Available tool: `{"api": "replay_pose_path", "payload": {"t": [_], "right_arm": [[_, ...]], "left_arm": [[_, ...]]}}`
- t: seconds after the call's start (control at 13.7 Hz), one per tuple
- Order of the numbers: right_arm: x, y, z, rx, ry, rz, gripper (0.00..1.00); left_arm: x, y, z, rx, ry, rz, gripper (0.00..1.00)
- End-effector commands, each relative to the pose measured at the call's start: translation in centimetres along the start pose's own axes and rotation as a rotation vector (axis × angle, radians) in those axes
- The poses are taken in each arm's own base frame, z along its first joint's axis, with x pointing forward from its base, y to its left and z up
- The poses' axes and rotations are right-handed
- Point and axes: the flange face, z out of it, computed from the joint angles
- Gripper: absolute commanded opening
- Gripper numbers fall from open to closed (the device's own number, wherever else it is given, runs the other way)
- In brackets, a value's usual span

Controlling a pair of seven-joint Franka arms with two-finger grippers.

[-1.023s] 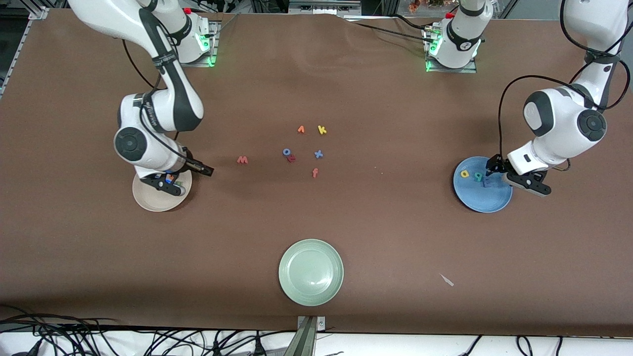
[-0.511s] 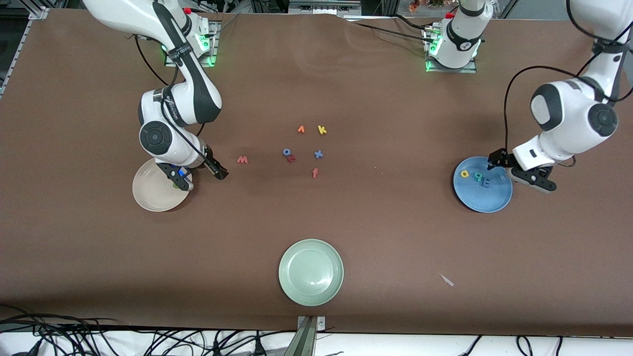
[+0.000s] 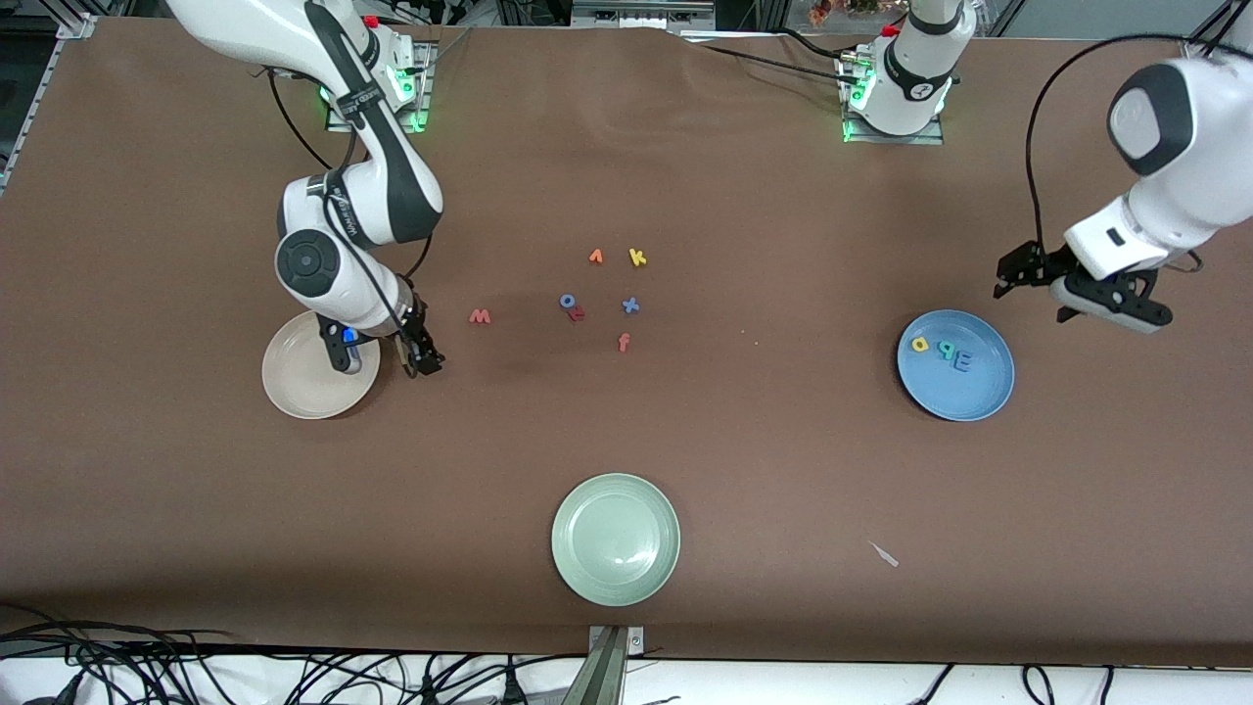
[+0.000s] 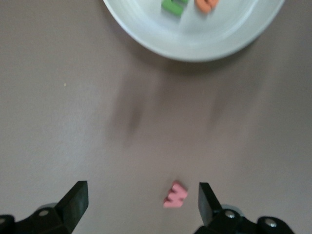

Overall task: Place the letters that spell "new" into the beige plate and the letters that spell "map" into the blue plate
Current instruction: 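Raise the left arm away while the right gripper reaches the pink w, then grasp the pink w with the right gripper and lift it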

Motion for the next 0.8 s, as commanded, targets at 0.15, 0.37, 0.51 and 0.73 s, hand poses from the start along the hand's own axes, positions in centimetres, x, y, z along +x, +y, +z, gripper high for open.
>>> {"api": "replay_pose_path", "payload": {"t": [0.15,0.37,0.51,0.73], "right_arm": [[-3.9,1.7,3.7,0.102,0.009,0.107,1.0],[-5.6,3.0,5.4,0.115,0.013,0.116,1.0],[-5.4,3.7,6.4,0.113,0.017,0.121,0.99],[-5.8,4.4,8.1,0.096,0.025,0.115,0.99]], "left_arm": [[0.1,4.7,-12.1,0.121,-0.113,-0.083,1.0],[0.1,5.1,-17.2,0.131,-0.132,-0.145,1.0],[-0.4,4.9,-19.5,0.126,-0.146,-0.23,1.0],[0.0,5.7,-20.3,0.102,-0.137,-0.304,1.0]]}}
